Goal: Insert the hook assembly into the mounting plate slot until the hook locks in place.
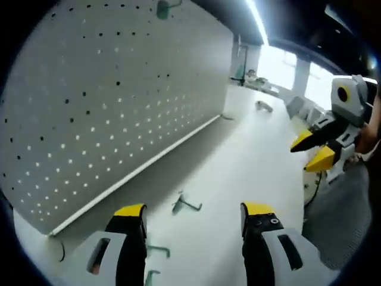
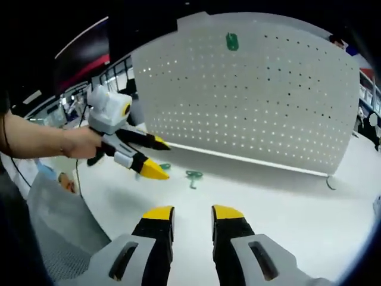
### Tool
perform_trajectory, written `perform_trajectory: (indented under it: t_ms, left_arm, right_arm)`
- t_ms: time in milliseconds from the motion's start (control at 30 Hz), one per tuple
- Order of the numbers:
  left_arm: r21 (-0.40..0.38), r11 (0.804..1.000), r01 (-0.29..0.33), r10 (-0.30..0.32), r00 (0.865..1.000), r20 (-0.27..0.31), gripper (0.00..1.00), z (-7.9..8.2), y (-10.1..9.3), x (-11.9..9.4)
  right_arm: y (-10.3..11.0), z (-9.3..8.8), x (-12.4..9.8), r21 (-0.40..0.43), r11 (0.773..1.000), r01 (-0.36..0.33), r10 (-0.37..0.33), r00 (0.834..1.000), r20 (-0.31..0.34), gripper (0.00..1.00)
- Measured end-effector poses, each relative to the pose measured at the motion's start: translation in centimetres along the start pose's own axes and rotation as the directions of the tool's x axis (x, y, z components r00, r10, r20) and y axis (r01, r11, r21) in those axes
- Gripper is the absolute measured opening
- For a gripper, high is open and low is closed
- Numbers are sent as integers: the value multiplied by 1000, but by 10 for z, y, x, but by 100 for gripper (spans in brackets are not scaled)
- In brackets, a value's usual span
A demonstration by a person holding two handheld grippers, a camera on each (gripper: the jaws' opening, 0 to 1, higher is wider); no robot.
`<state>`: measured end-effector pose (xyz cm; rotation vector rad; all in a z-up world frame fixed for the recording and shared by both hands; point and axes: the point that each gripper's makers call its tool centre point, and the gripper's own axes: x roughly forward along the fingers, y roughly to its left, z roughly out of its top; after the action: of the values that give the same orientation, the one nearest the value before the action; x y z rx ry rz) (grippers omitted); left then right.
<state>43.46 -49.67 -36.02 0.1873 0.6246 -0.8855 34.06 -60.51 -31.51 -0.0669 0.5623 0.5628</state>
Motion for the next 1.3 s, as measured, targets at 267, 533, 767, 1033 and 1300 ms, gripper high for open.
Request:
perform_trajectory:
  t_ms: [267, 533, 767, 1033, 1300]
  left_arm:
    - [7, 1000, 26, -25, 998, -50, 55, -10, 2, 17]
    - [29, 999, 15, -13, 998, -60, 42, -14, 16, 29]
    - [42, 999, 21, -18, 998, -67, 37, -17, 19, 38]
    - [54, 998, 38, -33, 997, -76, 37, -19, 20, 45]
    - [84, 995, 57, -50, 995, -86, 35, -18, 21, 54]
  right_arm:
    - [-4, -5, 0, 26, 1000, 4, -4, 1000, -12, 20]
    - [-6, -8, 4, 40, 999, -6, 7, 1000, -25, 18]
    - [-9, -17, 8, 38, 999, -11, 13, 998, -57, 18]
    - [-7, -17, 11, 35, 999, -16, 18, 998, -66, 18]
    - [-12, -20, 11, 50, 999, 2, 1, 998, -69, 18]
